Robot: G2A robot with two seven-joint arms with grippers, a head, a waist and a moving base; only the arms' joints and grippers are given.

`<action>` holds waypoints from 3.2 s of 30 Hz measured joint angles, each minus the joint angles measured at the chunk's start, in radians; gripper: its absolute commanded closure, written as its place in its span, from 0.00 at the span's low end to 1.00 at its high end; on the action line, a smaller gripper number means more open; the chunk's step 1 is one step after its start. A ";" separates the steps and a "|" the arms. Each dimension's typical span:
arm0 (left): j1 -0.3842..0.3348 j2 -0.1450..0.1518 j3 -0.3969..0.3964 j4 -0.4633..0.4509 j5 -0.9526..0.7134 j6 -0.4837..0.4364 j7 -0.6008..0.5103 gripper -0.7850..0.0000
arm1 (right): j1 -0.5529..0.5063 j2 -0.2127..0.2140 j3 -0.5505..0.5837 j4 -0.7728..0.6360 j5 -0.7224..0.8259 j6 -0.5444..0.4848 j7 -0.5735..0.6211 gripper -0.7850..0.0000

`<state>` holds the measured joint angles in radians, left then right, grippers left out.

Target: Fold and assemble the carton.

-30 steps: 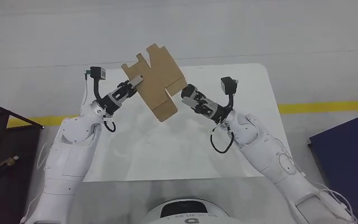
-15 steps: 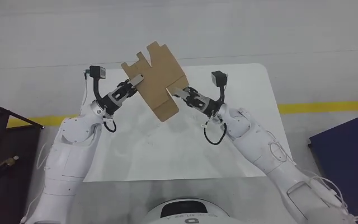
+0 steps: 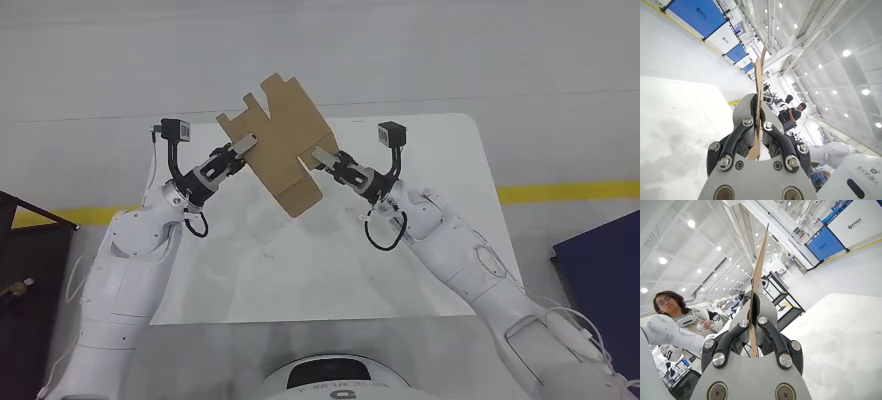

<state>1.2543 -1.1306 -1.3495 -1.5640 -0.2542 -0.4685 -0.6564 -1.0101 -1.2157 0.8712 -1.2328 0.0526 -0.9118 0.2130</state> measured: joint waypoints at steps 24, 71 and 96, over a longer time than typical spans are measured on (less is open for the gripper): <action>0.027 0.014 -0.130 0.114 -0.230 0.195 -0.019 0.00 | -0.057 0.017 0.123 0.052 0.011 -0.101 0.078 1.00; 0.121 0.052 -0.099 0.002 -0.033 0.248 -0.297 0.58 | -0.078 0.044 0.095 0.045 0.277 0.083 0.540 1.00; 0.128 0.056 -0.073 -0.004 -0.071 0.237 -0.279 1.00 | -0.101 0.038 0.096 0.012 0.089 0.095 0.449 1.00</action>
<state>1.3828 -1.0742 -1.4226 -1.5683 -0.3256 -0.2319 -0.9349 -1.1108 -1.1779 0.9672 -1.2209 0.1415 -0.8169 0.6623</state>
